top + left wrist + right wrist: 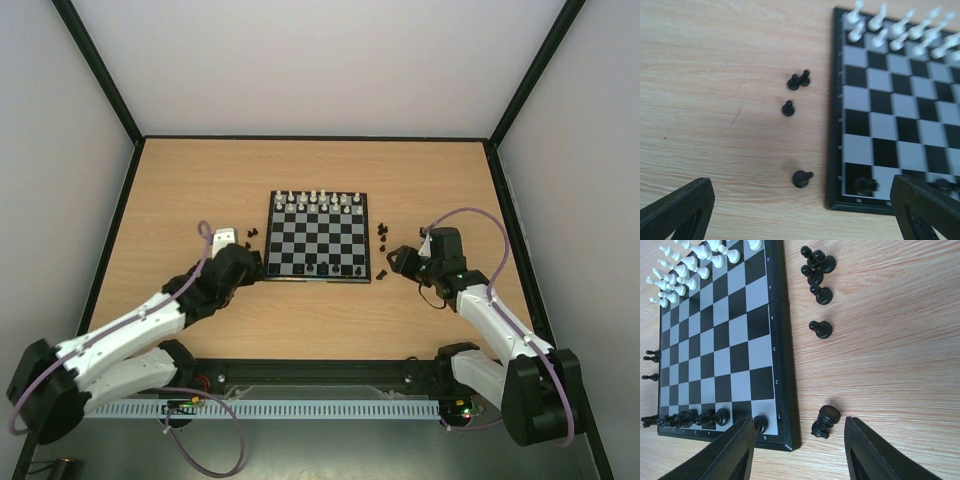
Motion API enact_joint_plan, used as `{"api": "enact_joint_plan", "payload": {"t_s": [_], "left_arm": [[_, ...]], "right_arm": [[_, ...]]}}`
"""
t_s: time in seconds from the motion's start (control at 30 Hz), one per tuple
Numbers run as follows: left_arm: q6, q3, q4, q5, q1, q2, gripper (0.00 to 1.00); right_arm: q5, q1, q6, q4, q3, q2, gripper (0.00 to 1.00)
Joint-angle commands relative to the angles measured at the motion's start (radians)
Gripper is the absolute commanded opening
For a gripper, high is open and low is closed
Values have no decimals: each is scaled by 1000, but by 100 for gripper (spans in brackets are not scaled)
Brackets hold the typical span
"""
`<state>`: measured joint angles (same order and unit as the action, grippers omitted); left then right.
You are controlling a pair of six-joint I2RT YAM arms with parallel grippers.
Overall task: Set up the chess pieces on the board
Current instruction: Pick up the chess piece at the center of the board.
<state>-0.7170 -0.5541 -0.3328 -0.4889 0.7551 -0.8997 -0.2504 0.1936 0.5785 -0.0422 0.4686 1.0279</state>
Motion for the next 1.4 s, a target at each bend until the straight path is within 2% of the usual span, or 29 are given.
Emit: {"api": "enact_joint_plan", "payload": {"t_s": [0.0, 0.1, 0.17, 0.27, 0.37, 0.5, 0.6, 0.93, 1.37], "left_arm": [[18, 4, 74, 25, -51, -161, 98], [25, -4, 124, 78, -84, -254, 90], [21, -16, 133, 95, -88, -296, 89], [7, -24, 123, 100, -84, -291, 89], [10, -26, 103, 98, -78, -235, 89], [17, -53, 65, 102, -72, -182, 90], [22, -65, 55, 112, -63, -151, 99], [45, -65, 50, 121, -62, -100, 99], [57, -48, 77, 137, -62, -98, 99]], "right_arm": [[1, -2, -19, -16, 17, -18, 51], [2, -2, -19, -16, 11, -24, 51], [20, -2, -18, -16, 10, -11, 51], [22, 0, -19, 1, 0, 36, 34], [25, 14, -23, 17, 5, 106, 27], [102, 94, -34, 1, 52, 203, 23], [152, 136, -41, -11, 80, 253, 22], [248, 167, -48, -34, 112, 285, 22], [223, 176, -57, -20, 117, 320, 20]]}}
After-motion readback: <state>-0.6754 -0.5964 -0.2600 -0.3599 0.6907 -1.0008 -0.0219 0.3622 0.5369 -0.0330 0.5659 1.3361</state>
